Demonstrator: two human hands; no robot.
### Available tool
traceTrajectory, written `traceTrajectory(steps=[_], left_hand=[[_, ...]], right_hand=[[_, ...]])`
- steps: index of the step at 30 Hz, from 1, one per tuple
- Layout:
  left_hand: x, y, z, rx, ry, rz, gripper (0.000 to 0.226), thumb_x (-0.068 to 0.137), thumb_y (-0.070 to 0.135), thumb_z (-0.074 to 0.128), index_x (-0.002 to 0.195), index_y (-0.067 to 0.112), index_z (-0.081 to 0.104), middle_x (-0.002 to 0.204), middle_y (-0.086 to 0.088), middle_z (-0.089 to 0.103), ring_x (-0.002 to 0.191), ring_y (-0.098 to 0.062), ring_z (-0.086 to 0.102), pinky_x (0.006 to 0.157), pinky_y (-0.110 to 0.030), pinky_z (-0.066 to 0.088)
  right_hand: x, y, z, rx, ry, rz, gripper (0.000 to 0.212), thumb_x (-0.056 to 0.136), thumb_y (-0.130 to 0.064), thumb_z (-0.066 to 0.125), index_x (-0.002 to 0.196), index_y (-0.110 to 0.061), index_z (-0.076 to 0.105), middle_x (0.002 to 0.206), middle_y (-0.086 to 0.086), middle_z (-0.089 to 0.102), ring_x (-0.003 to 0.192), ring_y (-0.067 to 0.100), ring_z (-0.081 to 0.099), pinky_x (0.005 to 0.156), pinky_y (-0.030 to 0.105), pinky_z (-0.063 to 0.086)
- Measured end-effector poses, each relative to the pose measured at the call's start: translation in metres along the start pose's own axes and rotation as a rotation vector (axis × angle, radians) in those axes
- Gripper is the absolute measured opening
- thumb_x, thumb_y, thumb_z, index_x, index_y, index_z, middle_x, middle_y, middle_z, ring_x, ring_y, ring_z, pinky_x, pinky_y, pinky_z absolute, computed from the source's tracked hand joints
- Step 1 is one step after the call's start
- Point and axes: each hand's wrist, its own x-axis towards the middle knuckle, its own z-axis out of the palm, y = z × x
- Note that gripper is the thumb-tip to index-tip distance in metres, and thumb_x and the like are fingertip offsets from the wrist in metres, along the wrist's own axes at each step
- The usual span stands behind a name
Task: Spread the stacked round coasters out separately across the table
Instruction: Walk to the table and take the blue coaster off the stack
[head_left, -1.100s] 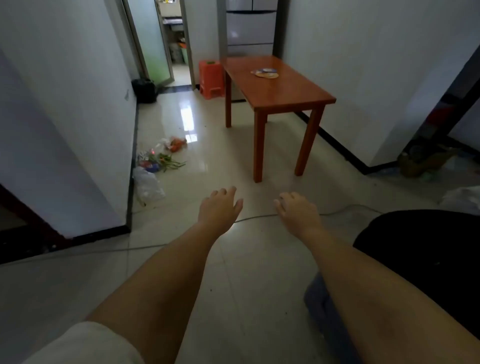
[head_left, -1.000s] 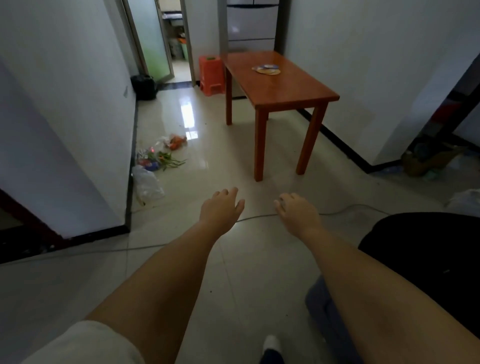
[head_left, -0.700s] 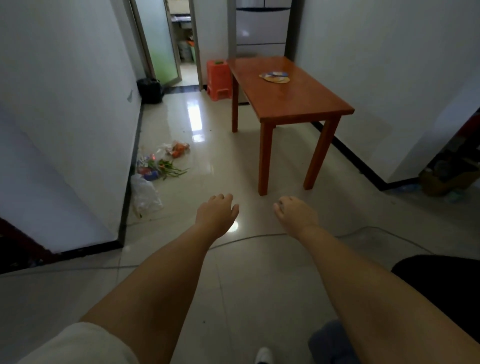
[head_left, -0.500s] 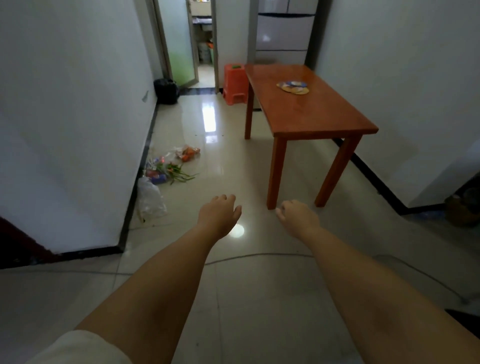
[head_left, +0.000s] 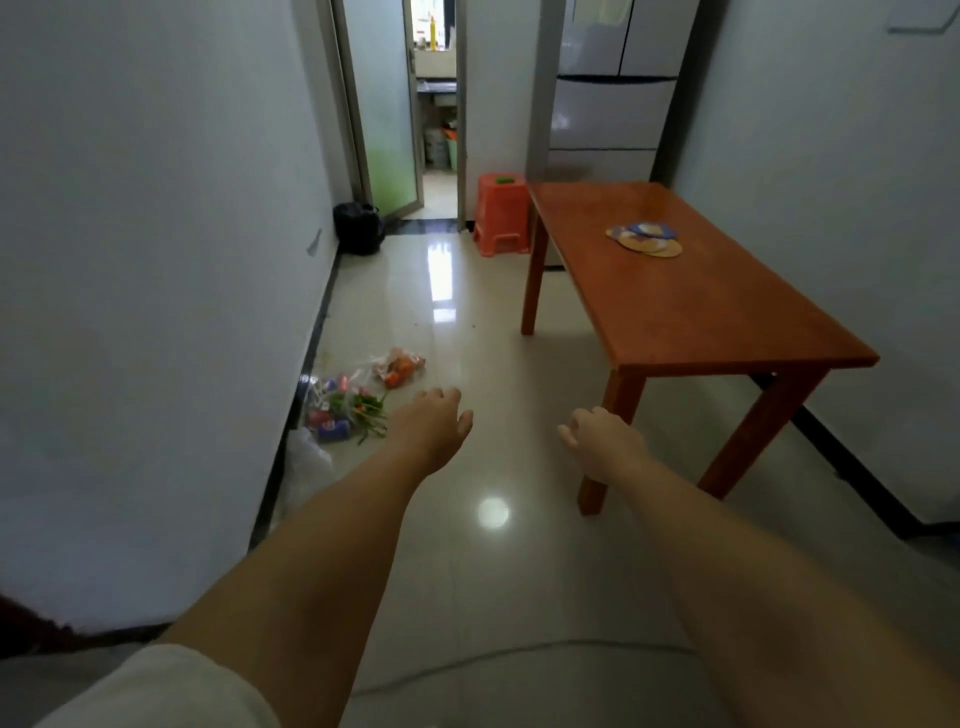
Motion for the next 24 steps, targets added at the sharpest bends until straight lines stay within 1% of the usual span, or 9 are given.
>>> traceTrajectory(steps=[3, 5, 9, 12, 16, 21, 24], left_hand=[[0.069, -0.019, -0.021, 0.034, 0.036, 0.014, 0.046, 0.098, 0.039, 0.036, 0.131, 0.010, 0.050, 0.134, -0.014, 0.055, 0.121, -0.030, 0.054, 0.096, -0.044, 0.048], [0.107, -0.024, -0.025, 0.029, 0.040, 0.024, 0.045, 0.098, 0.038, 0.036, 0.130, 0.010, 0.051, 0.131, -0.014, 0.057, 0.119, -0.030, 0.054, 0.097, -0.043, 0.048], [0.177, -0.021, -0.014, 0.037, -0.008, 0.084, 0.045, 0.098, 0.039, 0.036, 0.130, 0.011, 0.052, 0.127, -0.012, 0.060, 0.118, -0.028, 0.055, 0.100, -0.040, 0.044], [0.235, -0.017, -0.006, 0.027, -0.035, 0.124, 0.045, 0.098, 0.039, 0.035, 0.131, 0.012, 0.050, 0.129, -0.011, 0.060, 0.116, -0.027, 0.057, 0.095, -0.041, 0.046], [0.325, -0.014, -0.002, 0.026, -0.035, 0.120, 0.045, 0.099, 0.038, 0.035, 0.133, 0.012, 0.049, 0.131, -0.009, 0.058, 0.118, -0.026, 0.056, 0.096, -0.041, 0.045], [0.460, -0.001, 0.000, -0.004, -0.006, 0.111, 0.044, 0.098, 0.037, 0.037, 0.131, 0.012, 0.049, 0.128, -0.011, 0.059, 0.114, -0.027, 0.057, 0.090, -0.038, 0.049], [0.526, 0.015, 0.000, -0.017, -0.004, 0.144, 0.043, 0.098, 0.037, 0.037, 0.130, 0.012, 0.051, 0.126, -0.010, 0.060, 0.114, -0.026, 0.057, 0.090, -0.037, 0.049]], right_hand=[[0.056, -0.020, -0.015, 0.043, 0.019, 0.028, 0.040, 0.097, -0.036, 0.038, 0.116, -0.007, 0.058, 0.122, 0.017, 0.057, 0.115, 0.035, 0.055, 0.093, 0.043, 0.046], [0.089, -0.026, -0.020, 0.055, 0.023, 0.045, 0.041, 0.097, -0.037, 0.038, 0.117, -0.007, 0.058, 0.123, 0.018, 0.057, 0.116, 0.036, 0.055, 0.094, 0.043, 0.046], [0.153, -0.019, -0.022, 0.071, 0.009, 0.107, 0.042, 0.097, -0.038, 0.038, 0.119, -0.007, 0.057, 0.126, 0.018, 0.056, 0.117, 0.036, 0.054, 0.096, 0.044, 0.045], [0.211, -0.007, -0.025, 0.084, 0.007, 0.138, 0.043, 0.097, -0.038, 0.039, 0.119, -0.006, 0.057, 0.126, 0.019, 0.056, 0.118, 0.036, 0.054, 0.097, 0.042, 0.045], [0.302, 0.008, -0.035, 0.093, 0.023, 0.155, 0.043, 0.098, -0.038, 0.039, 0.121, -0.007, 0.057, 0.127, 0.019, 0.056, 0.119, 0.035, 0.054, 0.097, 0.040, 0.044], [0.424, 0.030, -0.063, 0.145, 0.035, 0.179, 0.044, 0.096, -0.040, 0.039, 0.119, -0.008, 0.059, 0.123, 0.018, 0.059, 0.115, 0.035, 0.056, 0.095, 0.042, 0.047], [0.485, 0.041, -0.079, 0.161, 0.040, 0.200, 0.043, 0.097, -0.040, 0.039, 0.119, -0.008, 0.058, 0.122, 0.017, 0.059, 0.113, 0.034, 0.057, 0.094, 0.043, 0.047]])
